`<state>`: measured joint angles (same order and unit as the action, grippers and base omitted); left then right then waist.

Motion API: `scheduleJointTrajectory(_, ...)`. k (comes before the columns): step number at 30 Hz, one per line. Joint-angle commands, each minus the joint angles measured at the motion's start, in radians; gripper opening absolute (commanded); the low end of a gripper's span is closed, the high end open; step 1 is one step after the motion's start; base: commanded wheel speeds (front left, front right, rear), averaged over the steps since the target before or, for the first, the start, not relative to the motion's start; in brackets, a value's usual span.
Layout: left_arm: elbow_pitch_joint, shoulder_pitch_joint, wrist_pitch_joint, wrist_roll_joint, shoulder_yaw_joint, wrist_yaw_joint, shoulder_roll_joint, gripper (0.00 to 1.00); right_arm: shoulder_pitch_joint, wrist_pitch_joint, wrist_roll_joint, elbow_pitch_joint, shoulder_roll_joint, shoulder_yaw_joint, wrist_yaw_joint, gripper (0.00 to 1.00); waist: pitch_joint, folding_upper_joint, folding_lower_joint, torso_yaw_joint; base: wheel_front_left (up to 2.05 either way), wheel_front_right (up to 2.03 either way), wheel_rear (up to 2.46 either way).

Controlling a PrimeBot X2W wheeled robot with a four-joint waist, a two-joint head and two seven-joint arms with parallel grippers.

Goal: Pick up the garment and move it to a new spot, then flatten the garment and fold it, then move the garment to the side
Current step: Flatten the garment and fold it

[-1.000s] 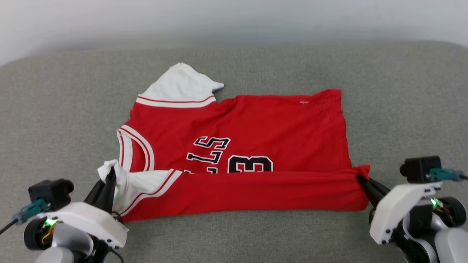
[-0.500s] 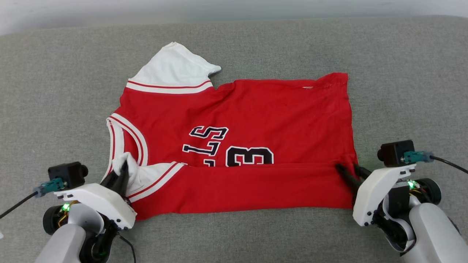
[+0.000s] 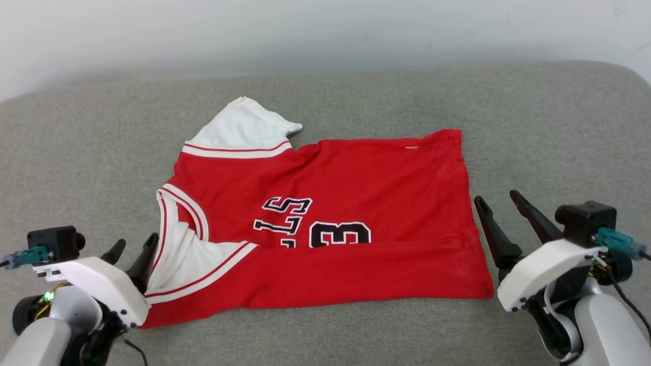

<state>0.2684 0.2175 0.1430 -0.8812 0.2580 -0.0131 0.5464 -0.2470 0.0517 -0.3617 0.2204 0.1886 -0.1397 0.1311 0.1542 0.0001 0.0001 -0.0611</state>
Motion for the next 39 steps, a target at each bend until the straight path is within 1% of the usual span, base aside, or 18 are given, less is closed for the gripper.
scheduleJointTrajectory(1,-0.015,-0.019,0.017,-0.004,0.0,-0.01,0.011,1.0,0.018,-0.006,0.015,-0.013,-0.004,0.007,-0.001,1.0,-0.015,-0.0001,-0.0001,-0.006,0.0,0.0,0.0)
scheduleJointTrajectory(8,-0.188,-0.114,0.23,-0.059,-0.007,-0.078,0.126,1.0,0.087,0.011,0.066,-0.148,-0.042,0.05,-0.001,1.0,-0.031,-0.0001,-0.0001,-0.025,0.0,0.0,0.0)
scheduleJointTrajectory(11,-0.244,-0.169,0.303,-0.087,-0.013,-0.114,0.161,1.0,0.11,0.022,0.08,-0.195,-0.056,0.056,-0.001,1.0,-0.022,-0.0001,-0.0001,-0.038,0.0,0.0,0.0)
scheduleJointTrajectory(13,-0.266,-0.198,0.334,-0.104,-0.017,-0.136,0.173,1.0,0.122,0.024,0.086,-0.221,-0.064,0.061,-0.001,1.0,-0.011,-0.0001,-0.0001,-0.045,0.0,0.0,0.0)
scheduleJointTrajectory(15,-0.276,-0.22,0.353,-0.12,-0.02,-0.153,0.173,1.0,0.127,0.027,0.091,-0.241,-0.073,0.063,-0.001,1.0,0.006,-0.0001,-0.0001,-0.053,0.0,0.0,0.0)
scheduleJointTrajectory(18,-0.261,-0.231,0.372,-0.14,-0.018,-0.165,0.162,1.0,0.116,0.019,0.097,-0.264,-0.084,0.061,-0.001,1.0,0.034,-0.0001,-0.0001,-0.065,0.0,0.0,0.0)
scheduleJointTrajectory(20,-0.237,-0.229,0.384,-0.156,-0.017,-0.167,0.152,1.0,0.108,0.013,0.096,-0.274,-0.089,0.056,-0.001,1.0,0.05,-0.0001,-0.0001,-0.074,0.0,0.0,0.0)
scheduleJointTrajectory(26,-0.153,-0.208,0.416,-0.195,0.003,-0.149,0.111,1.0,0.103,0.002,0.092,-0.282,-0.096,0.06,-0.001,1.0,0.08,-0.0001,-0.0001,-0.094,0.0,0.0,0.0)
scheduleJointTrajectory(27,-0.14,-0.209,0.429,-0.208,0.011,-0.145,0.099,0.9,0.105,0.002,0.091,-0.283,-0.096,0.064,-0.001,1.0,0.082,-0.0001,-0.0001,-0.097,0.0,0.0,0.0)
scheduleJointTrajectory(28,-0.132,-0.211,0.435,-0.214,0.016,-0.143,0.09,0.54,0.107,0.001,0.09,-0.285,-0.095,0.07,-0.001,1.0,0.083,-0.0001,-0.0001,-0.099,0.0,0.0,0.0)
scheduleJointTrajectory(29,-0.126,-0.207,0.433,-0.217,0.019,-0.137,0.082,0.3,0.112,0.007,0.089,-0.283,-0.094,0.08,-0.001,1.0,0.083,-0.0001,-0.0001,-0.1,0.0,0.0,0.0)
scheduleJointTrajectory(30,-0.122,-0.202,0.429,-0.223,0.02,-0.132,0.074,0.0,0.115,0.009,0.082,-0.284,-0.093,0.088,-0.001,1.0,0.082,-0.0001,-0.0001,-0.099,0.0,0.0,0.0)
scheduleJointTrajectory(32,-0.121,-0.194,0.42,-0.232,0.02,-0.116,0.058,0.0,0.129,0.027,0.069,-0.284,-0.088,0.109,-0.001,1.0,0.078,-0.0001,-0.0001,-0.095,0.0,0.0,0.0)
scheduleJointTrajectory(33,-0.121,-0.191,0.414,-0.228,0.019,-0.113,0.06,0.0,0.134,0.039,0.059,-0.286,-0.085,0.119,-0.001,1.0,0.075,-0.0001,-0.0001,-0.092,0.0,0.0,0.0)
scheduleJointTrajectory(36,-0.126,-0.183,0.383,-0.214,-0.001,-0.106,0.076,0.0,0.15,0.098,0.031,-0.285,-0.069,0.151,-0.001,1.0,0.063,-0.0001,-0.0001,-0.081,0.0,0.0,0.0)
scheduleJointTrajectory(39,-0.152,-0.18,0.357,-0.199,-0.018,-0.105,0.098,0.0,0.167,0.196,-0.006,-0.263,-0.041,0.18,-0.001,1.0,0.051,-0.0001,-0.0001,-0.069,0.0,0.0,0.0)
